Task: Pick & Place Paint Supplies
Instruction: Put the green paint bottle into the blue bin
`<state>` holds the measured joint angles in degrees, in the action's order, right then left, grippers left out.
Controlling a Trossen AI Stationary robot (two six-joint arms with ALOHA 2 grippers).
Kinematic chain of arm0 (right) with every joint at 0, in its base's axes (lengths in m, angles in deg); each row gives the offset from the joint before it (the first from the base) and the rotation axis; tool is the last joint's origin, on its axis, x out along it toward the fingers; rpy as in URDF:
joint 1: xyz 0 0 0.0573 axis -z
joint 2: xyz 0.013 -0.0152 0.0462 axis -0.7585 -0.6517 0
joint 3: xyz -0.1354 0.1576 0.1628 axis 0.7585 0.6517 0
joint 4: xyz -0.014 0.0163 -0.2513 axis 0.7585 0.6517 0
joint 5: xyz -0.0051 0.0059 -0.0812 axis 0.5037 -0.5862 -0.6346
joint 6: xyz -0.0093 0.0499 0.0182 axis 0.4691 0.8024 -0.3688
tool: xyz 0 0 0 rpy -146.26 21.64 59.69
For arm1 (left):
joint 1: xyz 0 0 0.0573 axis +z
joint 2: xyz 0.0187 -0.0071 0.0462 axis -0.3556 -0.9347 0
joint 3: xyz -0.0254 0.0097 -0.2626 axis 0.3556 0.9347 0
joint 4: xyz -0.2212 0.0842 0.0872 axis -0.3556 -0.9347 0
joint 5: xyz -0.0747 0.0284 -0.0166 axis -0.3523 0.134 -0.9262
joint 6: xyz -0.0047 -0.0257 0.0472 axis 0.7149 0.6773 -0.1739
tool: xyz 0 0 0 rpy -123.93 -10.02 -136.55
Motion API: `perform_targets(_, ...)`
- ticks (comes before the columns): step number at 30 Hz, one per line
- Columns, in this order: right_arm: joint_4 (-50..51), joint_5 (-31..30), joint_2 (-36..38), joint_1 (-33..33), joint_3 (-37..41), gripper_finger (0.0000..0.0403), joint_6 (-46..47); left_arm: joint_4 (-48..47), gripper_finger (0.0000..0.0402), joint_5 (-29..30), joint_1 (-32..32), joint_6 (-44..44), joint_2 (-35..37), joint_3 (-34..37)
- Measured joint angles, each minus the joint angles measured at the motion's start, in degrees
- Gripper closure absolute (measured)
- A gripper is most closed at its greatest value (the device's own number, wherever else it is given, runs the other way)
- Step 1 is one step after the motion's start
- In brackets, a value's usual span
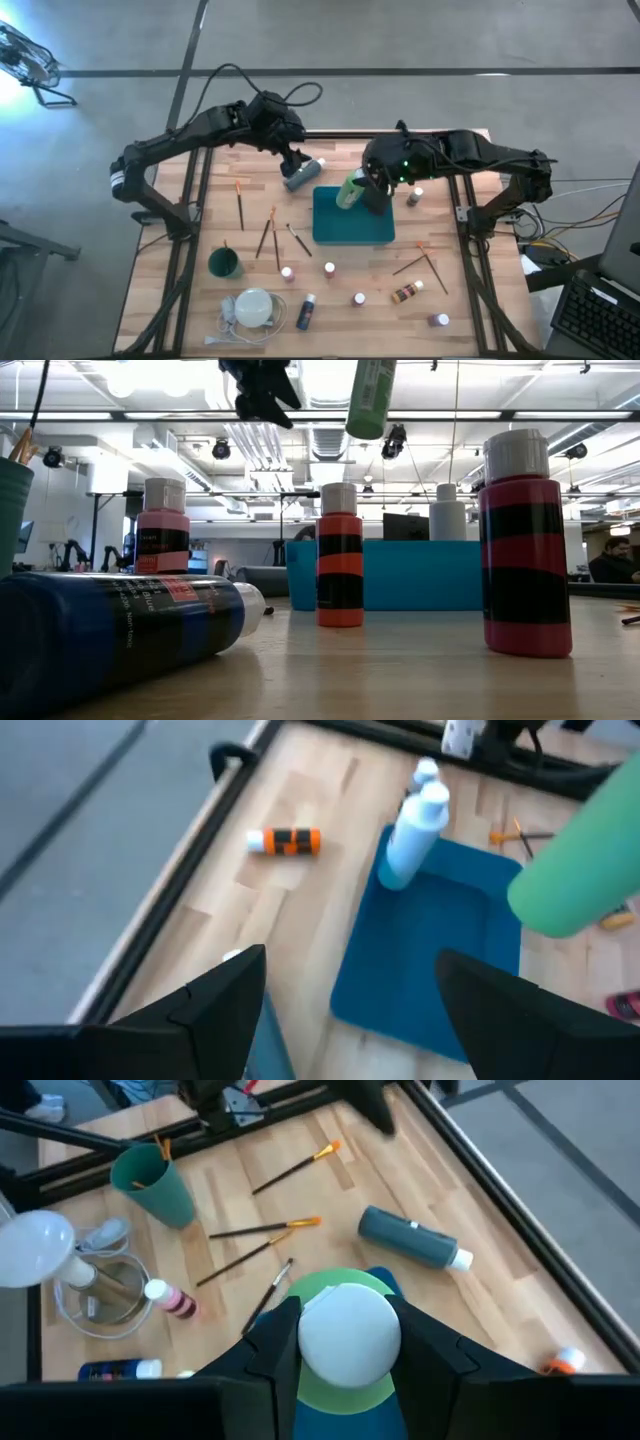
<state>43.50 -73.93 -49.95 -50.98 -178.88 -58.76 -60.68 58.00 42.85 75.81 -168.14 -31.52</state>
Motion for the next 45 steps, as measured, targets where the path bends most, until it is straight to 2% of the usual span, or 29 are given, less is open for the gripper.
perform_targets(6,0.22,-5.98,1.11,-2.65,4.25,0.0289,3.87,2.91,0.0109,4.57,0.0,0.18,4.09,0.23)
perform_targets(14,-0.19,-8.06,1.92,-3.06,12.77,0.0289,8.93,10.37,0.0107,6.88,0.0,0.54,7.32,1.62)
perform_targets(21,-1.34,-12.64,6.05,-4.52,23.18,0.0289,19.58,10.68,0.011,9.6,0.04,1.06,7.57,1.64)
perform_targets(27,-10.38,-13.3,12.1,-6.43,33.76,0.0289,25.57,10.78,0.011,10.24,0.04,1.21,7.5,1.64)
perform_targets(31,-12.14,-14.8,13.94,-6.87,39.11,0.0289,28.44,10.92,0.011,10.7,0.07,0.33,7.5,1.64)
perform_targets(39,-12.83,-14.7,14.05,-7.13,45.55,0.0289,30.99,10.92,0.011,12.14,0.04,0.14,7.48,1.64)
perform_targets(45,-12.97,-14.95,14.28,-7.13,47.16,0.0289,31.7,10.92,0.011,12.14,0.04,0.14,7.48,1.66)
